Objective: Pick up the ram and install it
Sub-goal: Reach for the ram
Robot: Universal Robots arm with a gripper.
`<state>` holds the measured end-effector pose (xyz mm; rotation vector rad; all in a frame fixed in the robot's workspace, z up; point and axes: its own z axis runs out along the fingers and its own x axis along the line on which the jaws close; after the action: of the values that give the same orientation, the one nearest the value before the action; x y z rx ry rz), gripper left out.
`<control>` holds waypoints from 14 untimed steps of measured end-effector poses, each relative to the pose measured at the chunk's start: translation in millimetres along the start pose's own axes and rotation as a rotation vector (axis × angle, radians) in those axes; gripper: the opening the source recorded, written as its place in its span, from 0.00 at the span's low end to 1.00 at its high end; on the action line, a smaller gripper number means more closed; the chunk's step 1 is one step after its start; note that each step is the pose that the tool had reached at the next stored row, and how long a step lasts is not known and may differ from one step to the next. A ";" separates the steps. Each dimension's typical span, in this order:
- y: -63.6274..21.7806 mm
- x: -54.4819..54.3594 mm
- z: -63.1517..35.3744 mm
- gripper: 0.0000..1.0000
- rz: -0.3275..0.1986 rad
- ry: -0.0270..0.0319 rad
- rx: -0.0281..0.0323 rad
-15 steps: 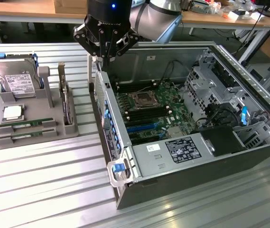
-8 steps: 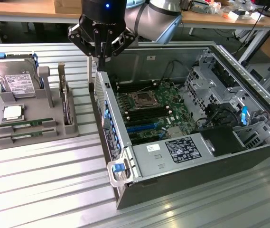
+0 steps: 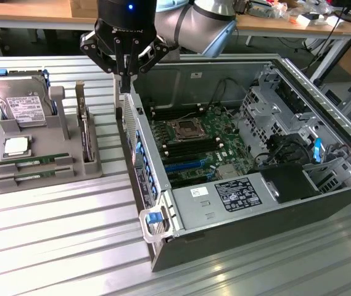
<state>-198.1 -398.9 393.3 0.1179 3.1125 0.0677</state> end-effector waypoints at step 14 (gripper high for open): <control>-1.2 15.9 -0.4 0.11 0.000 0.0000 0.0000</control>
<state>-214.0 -399.0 393.3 0.1180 3.1125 0.0677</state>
